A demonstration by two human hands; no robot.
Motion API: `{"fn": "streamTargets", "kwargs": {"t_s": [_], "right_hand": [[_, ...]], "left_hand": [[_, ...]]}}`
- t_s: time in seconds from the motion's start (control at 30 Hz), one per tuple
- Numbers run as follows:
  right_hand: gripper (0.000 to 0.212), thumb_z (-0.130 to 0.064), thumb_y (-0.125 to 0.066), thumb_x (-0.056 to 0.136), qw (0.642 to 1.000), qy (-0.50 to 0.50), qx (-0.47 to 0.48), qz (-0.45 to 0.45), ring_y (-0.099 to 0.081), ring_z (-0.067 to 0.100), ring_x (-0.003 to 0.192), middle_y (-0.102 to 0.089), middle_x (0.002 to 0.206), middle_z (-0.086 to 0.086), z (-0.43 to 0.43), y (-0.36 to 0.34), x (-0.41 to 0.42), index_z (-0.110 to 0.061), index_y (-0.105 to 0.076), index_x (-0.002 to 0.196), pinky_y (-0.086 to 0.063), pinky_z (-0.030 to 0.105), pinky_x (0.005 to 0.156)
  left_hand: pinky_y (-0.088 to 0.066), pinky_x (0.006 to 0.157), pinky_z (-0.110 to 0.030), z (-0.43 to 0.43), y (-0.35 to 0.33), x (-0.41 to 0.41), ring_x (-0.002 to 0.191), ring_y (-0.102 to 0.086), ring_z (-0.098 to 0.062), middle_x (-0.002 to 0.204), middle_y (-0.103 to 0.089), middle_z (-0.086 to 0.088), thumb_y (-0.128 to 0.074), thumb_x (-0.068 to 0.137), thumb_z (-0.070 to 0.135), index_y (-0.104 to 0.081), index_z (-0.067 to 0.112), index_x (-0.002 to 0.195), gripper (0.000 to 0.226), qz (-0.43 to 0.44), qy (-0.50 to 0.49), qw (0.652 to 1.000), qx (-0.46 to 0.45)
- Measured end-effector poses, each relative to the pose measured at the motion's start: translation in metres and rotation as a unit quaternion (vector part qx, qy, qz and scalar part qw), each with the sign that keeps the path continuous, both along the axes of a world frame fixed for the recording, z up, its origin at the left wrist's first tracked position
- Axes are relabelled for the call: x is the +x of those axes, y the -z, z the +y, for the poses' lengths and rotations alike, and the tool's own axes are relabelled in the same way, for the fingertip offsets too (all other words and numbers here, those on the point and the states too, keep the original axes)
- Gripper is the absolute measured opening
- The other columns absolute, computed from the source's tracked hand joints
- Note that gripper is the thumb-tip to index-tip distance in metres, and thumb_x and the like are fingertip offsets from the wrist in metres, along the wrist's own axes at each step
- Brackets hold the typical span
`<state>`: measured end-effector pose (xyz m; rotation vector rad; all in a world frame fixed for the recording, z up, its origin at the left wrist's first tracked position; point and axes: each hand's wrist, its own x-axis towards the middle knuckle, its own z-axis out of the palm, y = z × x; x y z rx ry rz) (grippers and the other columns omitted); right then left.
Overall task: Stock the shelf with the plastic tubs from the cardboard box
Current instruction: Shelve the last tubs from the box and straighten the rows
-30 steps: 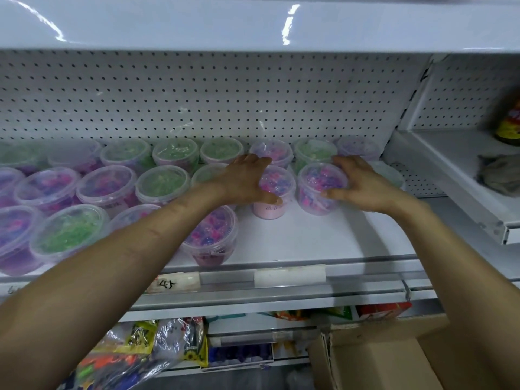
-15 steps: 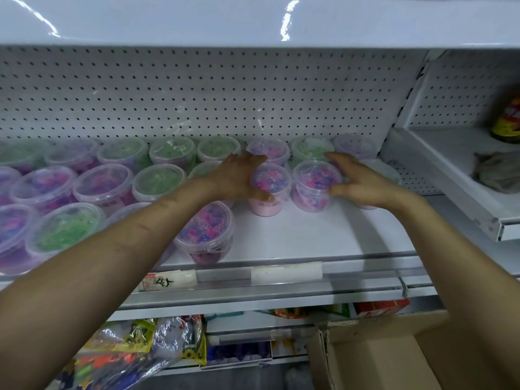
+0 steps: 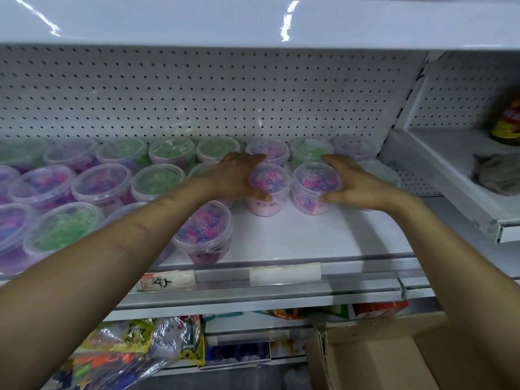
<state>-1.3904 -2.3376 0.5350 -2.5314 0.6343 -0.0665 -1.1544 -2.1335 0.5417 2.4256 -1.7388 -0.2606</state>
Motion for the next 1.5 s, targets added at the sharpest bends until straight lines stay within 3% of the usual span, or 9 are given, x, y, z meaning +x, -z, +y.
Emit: {"fn": "streamTargets", "kwargs": {"t_s": [0.1,0.2,0.4,0.53,0.63,0.83,0.97,1.27,1.5], "right_hand": [[0.099,-0.037,-0.085,0.074,0.999,-0.016,0.037,-0.007,-0.04,0.011,0.148,-0.043,0.16,-0.011,-0.004,0.001,0.0,-0.037,-0.033,0.158,-0.035,0.043,0.123],[0.104,-0.062,-0.085,0.065,1.0,0.01,-0.016,-0.002,-0.044,0.019,0.144,-0.046,0.156,-0.003,-0.006,0.003,0.004,-0.038,-0.037,0.154,-0.041,0.048,0.117],[0.112,-0.065,-0.084,0.075,0.999,0.032,-0.041,0.011,-0.02,0.026,0.156,-0.021,0.169,0.004,-0.003,0.006,0.006,-0.034,-0.022,0.164,-0.026,0.046,0.126],[0.113,-0.069,-0.085,0.067,1.0,0.006,0.024,-0.002,-0.033,0.015,0.153,-0.033,0.166,-0.011,-0.016,0.012,0.002,-0.047,-0.026,0.16,-0.035,0.049,0.123],[0.117,-0.075,-0.082,0.064,0.999,0.026,-0.019,-0.006,-0.03,0.021,0.154,-0.03,0.167,-0.002,-0.007,0.008,0.004,-0.039,-0.028,0.161,-0.03,0.046,0.125],[0.106,-0.056,-0.083,0.082,0.999,0.02,-0.039,-0.009,-0.018,0.023,0.157,-0.018,0.17,0.004,-0.002,0.004,0.004,-0.03,-0.021,0.165,-0.022,0.032,0.119],[0.089,-0.039,-0.085,0.086,1.0,-0.013,-0.011,-0.024,-0.033,0.014,0.148,-0.037,0.162,-0.001,-0.002,0.001,0.001,-0.026,-0.036,0.159,-0.026,0.024,0.114],[0.081,-0.037,-0.084,0.086,0.999,-0.025,-0.001,-0.03,-0.039,0.001,0.131,-0.044,0.148,-0.01,-0.007,0.001,-0.002,-0.028,-0.043,0.155,-0.029,0.014,0.106],[0.082,-0.051,-0.08,0.079,0.999,-0.02,0.036,0.003,-0.047,0.011,0.139,-0.049,0.151,-0.008,-0.012,-0.004,-0.005,-0.032,-0.046,0.151,-0.039,0.036,0.118]], "left_hand": [[-0.019,0.122,-0.042,-0.002,0.002,-0.004,0.152,-0.026,-0.033,0.167,-0.028,-0.01,-0.072,0.08,0.071,-0.022,0.021,0.163,0.109,-0.001,-0.003,1.0,0.0],[-0.021,0.122,-0.042,-0.001,0.001,-0.008,0.153,-0.024,-0.032,0.167,-0.026,-0.01,-0.073,0.082,0.067,-0.023,0.02,0.162,0.106,0.015,-0.002,1.0,-0.005],[-0.017,0.123,-0.038,0.005,-0.005,-0.007,0.156,-0.018,-0.03,0.17,-0.021,-0.008,-0.075,0.087,0.056,-0.018,0.02,0.164,0.102,0.06,-0.005,0.998,0.005],[-0.018,0.121,-0.038,0.008,-0.006,-0.015,0.155,-0.019,-0.028,0.169,-0.02,-0.009,-0.075,0.087,0.056,-0.023,0.019,0.163,0.099,0.04,-0.006,0.999,-0.008],[-0.021,0.118,-0.035,0.009,-0.004,-0.017,0.153,-0.023,-0.026,0.166,-0.026,-0.007,-0.075,0.087,0.053,-0.029,0.019,0.16,0.093,0.039,0.001,0.999,-0.025],[-0.016,0.125,-0.049,0.004,0.003,0.005,0.152,-0.028,-0.029,0.165,-0.03,-0.006,-0.072,0.078,0.074,-0.029,0.024,0.161,0.106,0.034,0.01,0.999,-0.013],[-0.021,0.122,-0.057,0.0,0.016,0.013,0.149,-0.031,-0.024,0.161,-0.037,0.003,-0.054,0.066,0.097,-0.035,0.036,0.155,0.11,0.024,0.029,0.999,-0.029],[-0.025,0.122,-0.054,-0.005,0.01,0.014,0.144,-0.038,-0.024,0.155,-0.042,0.001,-0.064,0.065,0.088,-0.041,0.035,0.153,0.105,0.053,0.038,0.998,-0.012],[-0.033,0.118,-0.042,-0.031,-0.01,-0.011,0.143,-0.042,-0.031,0.157,-0.042,-0.007,-0.062,0.067,0.089,-0.037,0.016,0.155,0.117,0.002,0.058,0.998,-0.011]]}}
